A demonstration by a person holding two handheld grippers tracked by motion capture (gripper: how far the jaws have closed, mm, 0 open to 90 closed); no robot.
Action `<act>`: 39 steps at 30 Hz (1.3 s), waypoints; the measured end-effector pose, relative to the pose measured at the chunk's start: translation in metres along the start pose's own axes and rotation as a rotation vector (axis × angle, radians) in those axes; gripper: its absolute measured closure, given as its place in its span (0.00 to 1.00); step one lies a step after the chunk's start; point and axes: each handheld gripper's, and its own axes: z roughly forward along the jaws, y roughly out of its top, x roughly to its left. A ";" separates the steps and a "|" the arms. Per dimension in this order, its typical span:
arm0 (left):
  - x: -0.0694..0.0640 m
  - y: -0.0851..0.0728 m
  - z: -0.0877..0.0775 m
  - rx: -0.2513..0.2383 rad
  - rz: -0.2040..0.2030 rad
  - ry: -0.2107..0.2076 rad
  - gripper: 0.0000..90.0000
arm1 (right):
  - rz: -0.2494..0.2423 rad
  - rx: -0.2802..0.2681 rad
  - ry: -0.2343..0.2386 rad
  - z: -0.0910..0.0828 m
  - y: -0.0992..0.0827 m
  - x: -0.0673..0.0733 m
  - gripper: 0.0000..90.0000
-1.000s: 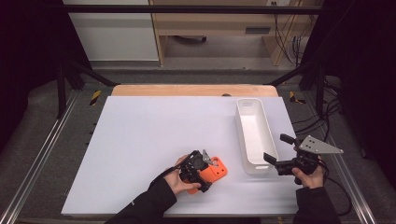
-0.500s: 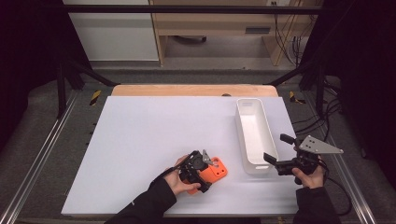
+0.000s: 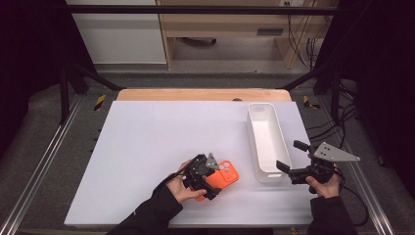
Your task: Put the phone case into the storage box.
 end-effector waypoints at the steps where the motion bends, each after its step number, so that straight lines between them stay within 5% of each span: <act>1: 0.001 0.000 -0.004 -0.010 0.003 0.001 0.17 | 0.000 0.002 0.002 0.000 0.000 0.001 0.00; 22: 0.002 -0.007 -0.038 -0.085 0.093 -0.025 0.17 | -0.082 0.037 0.072 0.006 0.009 0.017 0.00; 39: -0.001 -0.009 -0.050 -0.118 0.155 -0.067 0.17 | -0.184 0.083 0.220 0.024 0.018 0.050 0.01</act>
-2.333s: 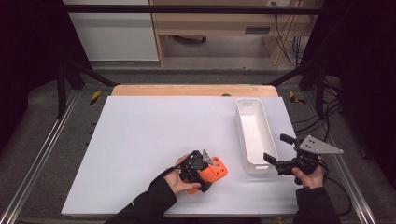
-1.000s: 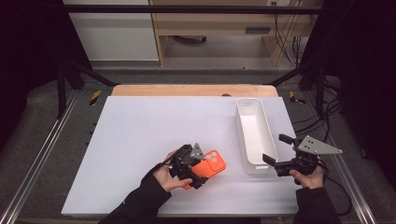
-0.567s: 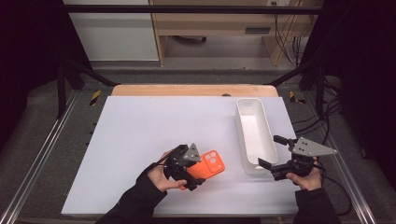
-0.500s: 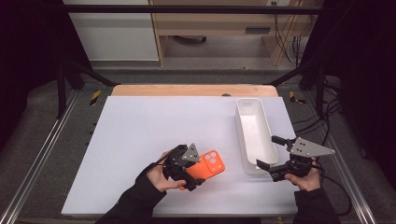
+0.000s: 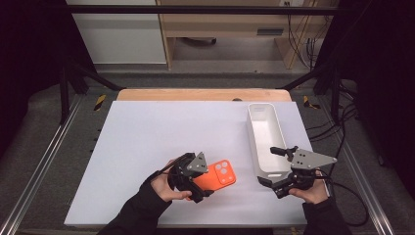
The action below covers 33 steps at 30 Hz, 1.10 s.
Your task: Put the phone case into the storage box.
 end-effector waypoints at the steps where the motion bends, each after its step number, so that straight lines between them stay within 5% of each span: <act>1: 0.000 0.000 0.000 0.000 0.000 -0.003 0.17 | 0.000 0.000 0.000 0.000 0.000 0.000 0.01; 16: 0.000 0.002 -0.003 -0.022 0.004 -0.014 0.17 | -0.028 0.030 0.054 0.018 0.003 0.015 0.01; 33: -0.013 0.011 -0.007 -0.059 0.064 -0.054 0.17 | -0.085 0.080 0.165 0.038 0.006 0.033 0.02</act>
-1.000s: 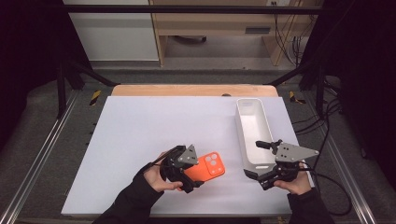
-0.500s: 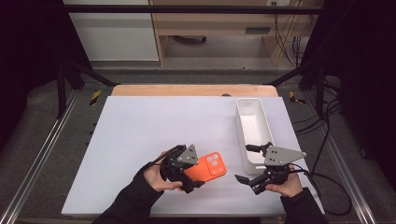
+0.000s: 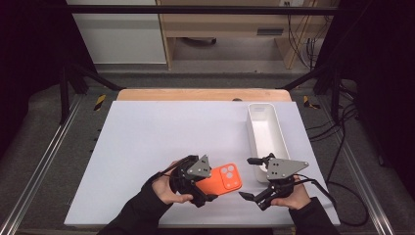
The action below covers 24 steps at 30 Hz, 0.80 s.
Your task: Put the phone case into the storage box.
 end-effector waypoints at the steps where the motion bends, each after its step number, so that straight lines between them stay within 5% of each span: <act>1: 0.000 0.000 0.000 0.000 0.000 0.000 0.17 | 0.000 0.000 0.000 0.000 0.000 0.000 0.02; 24: -0.006 0.005 0.003 -0.021 0.033 -0.047 0.17 | -0.027 0.044 0.113 0.021 0.000 0.002 0.03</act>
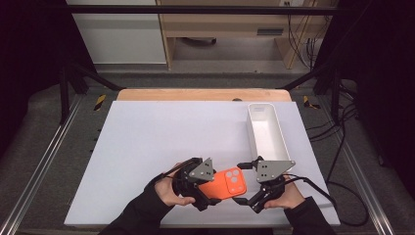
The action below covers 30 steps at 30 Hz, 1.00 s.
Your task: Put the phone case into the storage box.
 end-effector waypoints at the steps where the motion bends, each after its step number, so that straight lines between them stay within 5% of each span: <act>1: 0.000 0.000 0.000 -0.001 0.001 0.000 0.17 | -0.005 0.007 0.009 0.003 0.001 -0.001 0.03; 30: -0.008 0.001 0.003 -0.011 0.063 -0.060 0.17 | -0.041 -0.015 0.174 0.014 0.002 -0.001 0.07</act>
